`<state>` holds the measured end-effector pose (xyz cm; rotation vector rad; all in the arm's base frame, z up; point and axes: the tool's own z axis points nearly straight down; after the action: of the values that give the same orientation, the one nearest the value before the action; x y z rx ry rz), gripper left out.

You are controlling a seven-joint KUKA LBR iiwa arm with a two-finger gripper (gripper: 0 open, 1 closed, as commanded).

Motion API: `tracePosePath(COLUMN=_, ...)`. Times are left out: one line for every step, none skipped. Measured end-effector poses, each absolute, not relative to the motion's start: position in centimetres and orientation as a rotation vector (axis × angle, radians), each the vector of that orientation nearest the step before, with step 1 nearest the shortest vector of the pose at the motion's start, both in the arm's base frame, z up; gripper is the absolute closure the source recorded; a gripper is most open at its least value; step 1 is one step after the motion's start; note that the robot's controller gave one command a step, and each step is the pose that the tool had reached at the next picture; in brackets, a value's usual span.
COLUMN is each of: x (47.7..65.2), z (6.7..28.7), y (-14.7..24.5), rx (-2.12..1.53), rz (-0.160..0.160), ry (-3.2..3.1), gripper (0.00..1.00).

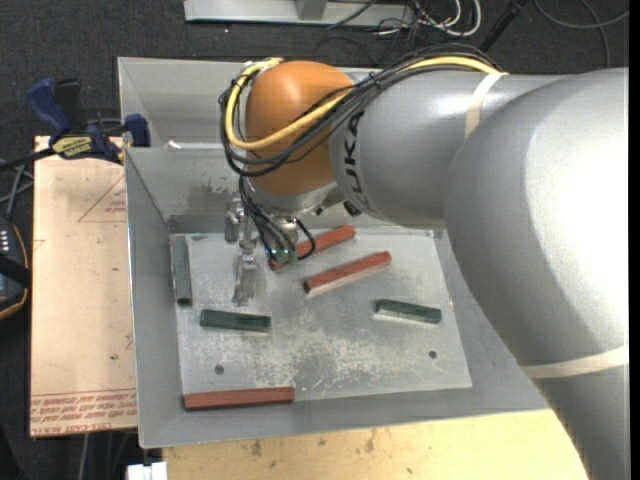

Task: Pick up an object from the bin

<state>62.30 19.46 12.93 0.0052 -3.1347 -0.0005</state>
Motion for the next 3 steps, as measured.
tracePosePath(x=62.5, z=13.4, y=19.4, rx=0.001, rz=-0.003, ry=-3.142, gripper=0.00)
tracePosePath(x=60.4, z=11.5, y=19.6, rx=0.185, rz=-0.003, ry=-3.146, gripper=0.00)
tracePosePath(x=58.8, z=7.1, y=17.7, rx=0.263, rz=-0.003, ry=-3.131, gripper=1.00)
